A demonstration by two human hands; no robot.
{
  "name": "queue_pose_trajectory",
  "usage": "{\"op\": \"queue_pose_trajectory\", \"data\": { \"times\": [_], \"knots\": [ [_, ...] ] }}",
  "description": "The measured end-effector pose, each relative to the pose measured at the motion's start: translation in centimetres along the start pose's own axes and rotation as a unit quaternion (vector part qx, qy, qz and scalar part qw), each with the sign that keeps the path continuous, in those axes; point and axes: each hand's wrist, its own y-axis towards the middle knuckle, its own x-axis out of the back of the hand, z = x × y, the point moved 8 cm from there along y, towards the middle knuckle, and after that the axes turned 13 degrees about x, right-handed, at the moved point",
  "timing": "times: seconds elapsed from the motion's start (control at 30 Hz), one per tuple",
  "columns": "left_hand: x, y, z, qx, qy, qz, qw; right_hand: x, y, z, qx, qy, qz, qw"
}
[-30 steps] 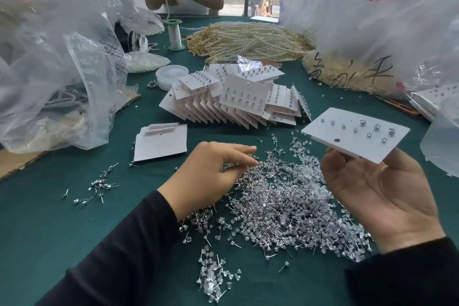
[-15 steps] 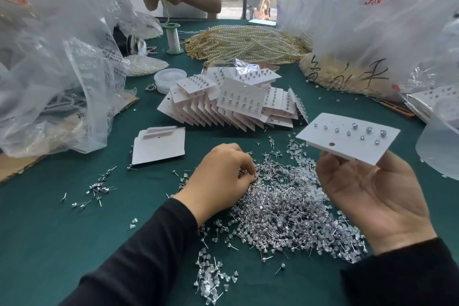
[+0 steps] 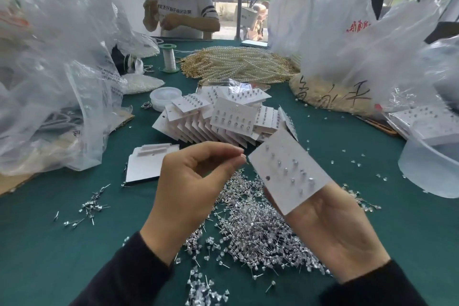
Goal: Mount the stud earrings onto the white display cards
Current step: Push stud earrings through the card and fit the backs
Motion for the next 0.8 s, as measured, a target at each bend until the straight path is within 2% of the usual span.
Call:
{"op": "queue_pose_trajectory", "data": {
  "times": [0.13, 0.33, 0.6, 0.7, 0.8],
  "knots": [
    [-0.5, -0.4, -0.3, -0.039, -0.016, 0.002, 0.999, -1.2, -0.5, -1.8, -0.021, 0.010, 0.035, 0.999],
    [-1.0, -0.9, -0.4, -0.064, 0.052, -0.018, 0.996, -1.6, -0.9, -3.0, -0.027, 0.010, 0.056, 0.998],
    [-0.8, -1.0, -0.4, -0.070, 0.087, -0.041, 0.993, -1.2, -0.9, -3.5, -0.028, -0.058, 0.058, 0.996],
    [-1.3, -1.1, -0.2, -0.060, 0.105, -0.018, 0.992, -1.1, -0.8, -3.3, -0.021, -0.062, 0.046, 0.997],
    [-2.1, -1.5, -0.1, -0.050, 0.125, 0.059, 0.989, -1.0, -0.7, -3.0, -0.010, -0.053, 0.018, 0.998]
  ]
}}
